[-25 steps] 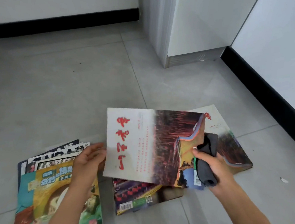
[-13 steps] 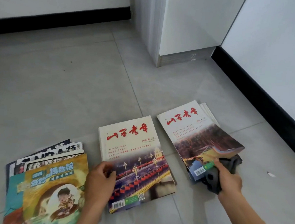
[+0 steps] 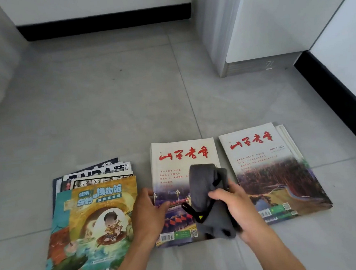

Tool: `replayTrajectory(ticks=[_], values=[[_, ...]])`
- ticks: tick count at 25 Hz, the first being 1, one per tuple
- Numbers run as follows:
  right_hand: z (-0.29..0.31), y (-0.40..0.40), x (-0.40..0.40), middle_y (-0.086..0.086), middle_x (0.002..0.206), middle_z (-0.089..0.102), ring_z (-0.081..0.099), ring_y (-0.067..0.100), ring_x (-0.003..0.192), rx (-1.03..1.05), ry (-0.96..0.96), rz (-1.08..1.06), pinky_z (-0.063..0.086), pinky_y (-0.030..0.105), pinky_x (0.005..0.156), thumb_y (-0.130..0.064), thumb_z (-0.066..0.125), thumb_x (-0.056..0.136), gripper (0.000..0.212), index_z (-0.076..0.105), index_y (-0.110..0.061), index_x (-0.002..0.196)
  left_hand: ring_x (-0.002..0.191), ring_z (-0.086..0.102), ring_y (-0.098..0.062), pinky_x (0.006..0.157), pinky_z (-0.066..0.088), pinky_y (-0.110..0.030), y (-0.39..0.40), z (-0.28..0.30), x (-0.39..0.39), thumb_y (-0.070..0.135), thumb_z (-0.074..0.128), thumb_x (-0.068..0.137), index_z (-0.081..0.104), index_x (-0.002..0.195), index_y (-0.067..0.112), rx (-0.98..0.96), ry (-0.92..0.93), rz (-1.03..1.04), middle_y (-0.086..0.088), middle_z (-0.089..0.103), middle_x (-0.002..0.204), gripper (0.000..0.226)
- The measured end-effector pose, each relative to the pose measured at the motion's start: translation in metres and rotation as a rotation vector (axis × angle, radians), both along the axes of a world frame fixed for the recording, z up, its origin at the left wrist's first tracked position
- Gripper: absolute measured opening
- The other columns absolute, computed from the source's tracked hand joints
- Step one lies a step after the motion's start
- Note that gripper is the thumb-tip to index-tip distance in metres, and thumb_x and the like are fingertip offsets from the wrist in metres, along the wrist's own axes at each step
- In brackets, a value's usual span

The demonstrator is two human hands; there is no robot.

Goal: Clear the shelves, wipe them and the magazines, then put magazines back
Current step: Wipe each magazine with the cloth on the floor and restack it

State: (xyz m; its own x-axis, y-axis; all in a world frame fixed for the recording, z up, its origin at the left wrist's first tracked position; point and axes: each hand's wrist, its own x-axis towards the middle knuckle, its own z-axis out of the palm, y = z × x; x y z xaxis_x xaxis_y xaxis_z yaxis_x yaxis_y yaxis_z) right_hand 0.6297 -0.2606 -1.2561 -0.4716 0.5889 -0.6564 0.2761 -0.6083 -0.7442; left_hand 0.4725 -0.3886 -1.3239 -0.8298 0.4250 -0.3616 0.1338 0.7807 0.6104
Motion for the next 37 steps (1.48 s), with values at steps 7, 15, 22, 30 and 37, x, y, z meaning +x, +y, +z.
replayTrajectory(ticks=[7,15,22,30,37], values=[[-0.041,-0.015,-0.011,0.002,0.131,0.054,0.053,0.026,0.117,1.087,-0.597,0.375,0.047,0.042,0.089,-0.042,0.072,0.084,0.057,0.048,-0.023,0.132,0.105,0.056,-0.015,0.086,0.053,-0.034,-0.003,-0.003,0.003,0.036,0.077,0.081,0.050,0.117,0.026,-0.030,0.136,-0.074,0.006,0.054,0.117,0.045],[-0.063,-0.038,0.024,-0.007,0.103,0.061,0.055,0.021,0.092,1.096,-0.601,0.328,0.049,0.040,0.076,-0.067,0.063,0.075,0.060,0.059,-0.025,0.118,0.101,0.054,-0.005,0.091,0.048,-0.027,0.006,-0.007,0.029,0.032,0.073,0.083,0.066,0.106,0.031,0.283,0.014,-0.443,0.016,0.055,0.104,0.024],[-0.061,-0.015,0.030,-0.003,0.095,0.073,0.068,0.021,0.100,0.394,-0.096,-0.090,0.054,0.040,0.092,-0.036,0.066,0.090,0.019,0.070,-0.025,0.104,0.121,0.038,-0.004,0.101,0.045,-0.026,0.011,0.004,0.039,0.073,0.061,0.073,0.049,0.127,0.039,0.215,-0.068,-0.440,0.020,0.037,0.124,0.065],[-0.051,-0.003,0.033,0.002,0.113,0.073,0.070,0.020,0.104,0.276,0.031,0.009,0.060,0.034,0.081,0.009,0.065,0.088,0.053,0.060,-0.031,0.122,0.116,0.048,-0.013,0.099,0.044,-0.028,0.019,0.002,0.055,0.029,0.067,0.086,0.053,0.124,0.027,0.090,0.170,-0.469,0.010,0.054,0.125,0.041],[-0.053,-0.015,0.011,-0.013,0.107,0.072,0.064,0.005,0.106,0.672,-0.039,0.295,0.050,0.024,0.093,-0.013,0.059,0.097,0.038,0.055,-0.036,0.126,0.100,0.065,-0.021,0.076,0.061,-0.037,0.006,0.010,0.048,-0.013,0.057,0.083,0.051,0.116,0.030,0.523,-0.524,0.318,0.001,0.065,0.111,0.055]])
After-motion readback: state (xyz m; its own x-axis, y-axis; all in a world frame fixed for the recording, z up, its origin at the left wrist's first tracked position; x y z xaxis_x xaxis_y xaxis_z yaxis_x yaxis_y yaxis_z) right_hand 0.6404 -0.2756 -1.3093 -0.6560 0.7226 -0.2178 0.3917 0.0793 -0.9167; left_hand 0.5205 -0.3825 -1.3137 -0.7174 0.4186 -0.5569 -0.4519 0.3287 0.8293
